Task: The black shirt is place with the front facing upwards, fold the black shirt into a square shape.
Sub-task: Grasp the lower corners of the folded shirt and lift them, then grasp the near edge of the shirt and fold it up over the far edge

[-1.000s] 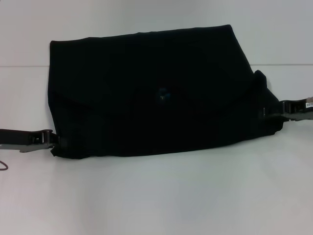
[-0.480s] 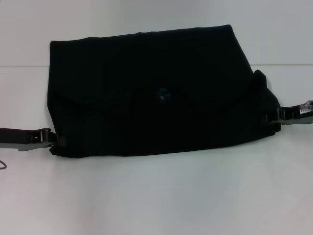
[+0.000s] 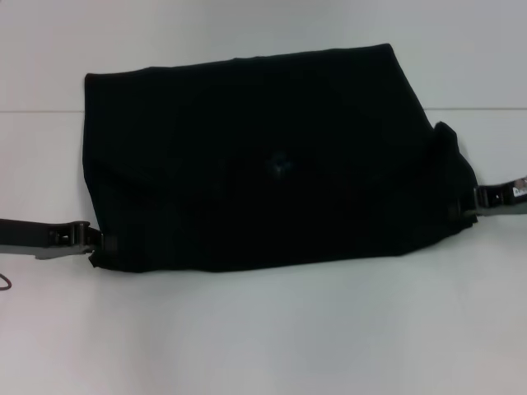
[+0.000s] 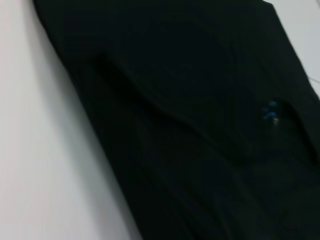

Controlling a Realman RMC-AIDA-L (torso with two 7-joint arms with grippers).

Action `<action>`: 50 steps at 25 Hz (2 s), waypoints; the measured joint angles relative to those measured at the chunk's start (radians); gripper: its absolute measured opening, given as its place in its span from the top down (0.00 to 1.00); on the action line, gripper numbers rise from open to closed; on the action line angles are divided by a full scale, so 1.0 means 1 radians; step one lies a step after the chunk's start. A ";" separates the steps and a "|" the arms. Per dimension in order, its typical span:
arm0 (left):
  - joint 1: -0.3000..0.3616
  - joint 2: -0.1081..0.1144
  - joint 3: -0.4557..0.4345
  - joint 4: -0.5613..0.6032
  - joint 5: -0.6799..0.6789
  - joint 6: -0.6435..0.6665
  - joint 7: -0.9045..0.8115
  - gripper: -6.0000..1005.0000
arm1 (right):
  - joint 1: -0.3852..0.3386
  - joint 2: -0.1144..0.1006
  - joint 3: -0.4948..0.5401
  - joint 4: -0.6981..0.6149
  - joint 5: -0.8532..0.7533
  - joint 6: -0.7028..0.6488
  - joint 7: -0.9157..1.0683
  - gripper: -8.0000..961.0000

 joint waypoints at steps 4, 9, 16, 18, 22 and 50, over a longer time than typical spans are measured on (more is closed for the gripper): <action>-0.004 0.023 0.004 0.008 0.014 0.171 0.001 0.97 | -0.044 -0.016 -0.006 -0.087 -0.010 -0.209 -0.031 0.86; 0.000 0.036 0.004 0.031 0.107 0.395 -0.008 0.97 | -0.107 -0.022 -0.014 -0.130 -0.057 -0.449 -0.138 0.86; 0.014 0.019 0.007 0.032 0.264 0.530 -0.006 0.97 | -0.165 0.016 -0.020 -0.127 -0.124 -0.595 -0.281 0.86; 0.012 0.021 -0.011 0.035 0.264 0.533 -0.005 0.97 | -0.166 0.013 -0.014 -0.118 -0.123 -0.589 -0.285 0.86; -0.020 0.032 -0.150 0.044 0.258 0.502 0.001 0.97 | -0.133 -0.011 0.086 -0.106 -0.092 -0.557 -0.269 0.86; -0.093 -0.040 -0.525 -0.047 -0.021 -0.171 0.093 0.97 | -0.047 0.014 0.309 0.116 0.474 0.133 -0.268 0.87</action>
